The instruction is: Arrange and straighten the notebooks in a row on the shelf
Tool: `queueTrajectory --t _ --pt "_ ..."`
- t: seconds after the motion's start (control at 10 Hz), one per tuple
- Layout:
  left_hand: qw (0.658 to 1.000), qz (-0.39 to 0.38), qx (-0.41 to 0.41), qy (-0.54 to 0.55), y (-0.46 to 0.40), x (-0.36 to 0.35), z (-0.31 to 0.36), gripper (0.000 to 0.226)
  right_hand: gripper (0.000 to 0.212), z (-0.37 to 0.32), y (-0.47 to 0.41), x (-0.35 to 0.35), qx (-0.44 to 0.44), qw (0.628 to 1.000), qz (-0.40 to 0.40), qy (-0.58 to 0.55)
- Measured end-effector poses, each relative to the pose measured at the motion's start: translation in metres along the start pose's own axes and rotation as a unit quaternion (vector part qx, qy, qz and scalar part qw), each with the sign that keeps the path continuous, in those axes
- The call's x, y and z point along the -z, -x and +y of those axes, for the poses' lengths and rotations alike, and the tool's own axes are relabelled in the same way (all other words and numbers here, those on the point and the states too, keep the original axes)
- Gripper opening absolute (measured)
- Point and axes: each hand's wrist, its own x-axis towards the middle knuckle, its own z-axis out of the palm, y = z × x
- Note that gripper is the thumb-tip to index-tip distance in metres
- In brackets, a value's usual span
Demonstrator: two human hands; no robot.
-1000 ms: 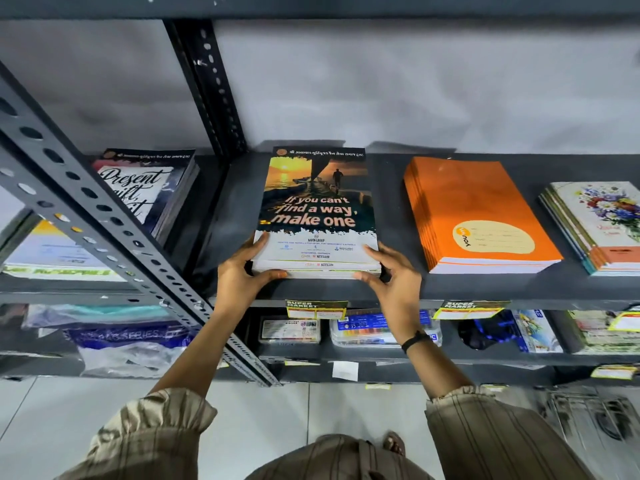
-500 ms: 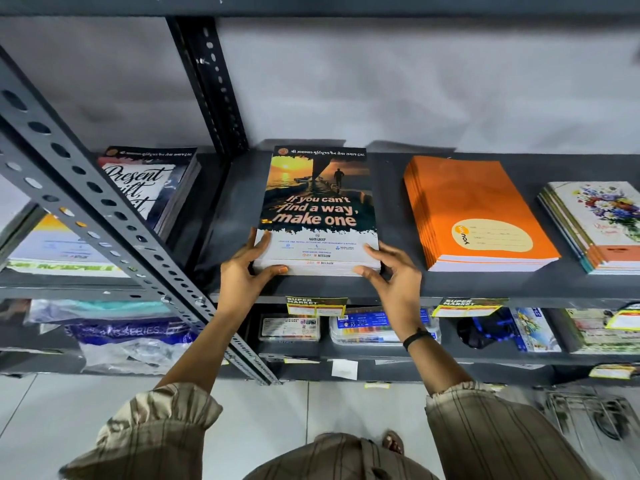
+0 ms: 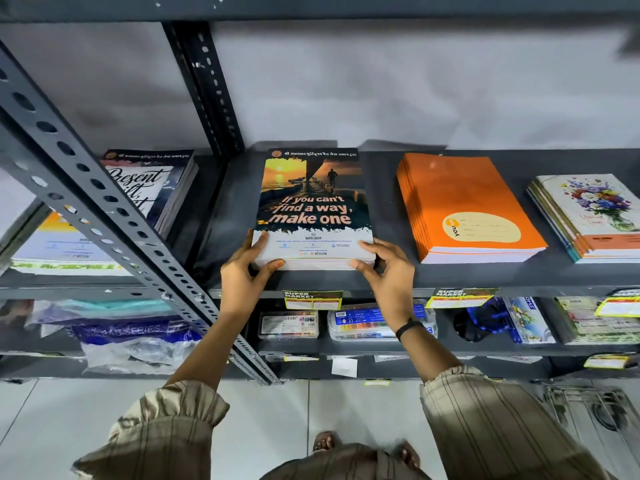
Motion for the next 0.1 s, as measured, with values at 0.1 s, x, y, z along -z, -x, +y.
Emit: queueTrajectory --t 0.1 --pt "1.0 -0.008 0.016 -0.015 0.0041 -0.0029 0.0075 0.054 0.038 -0.0005 -0.0016 0.0041 0.009 0.999 -0.029 0.01"
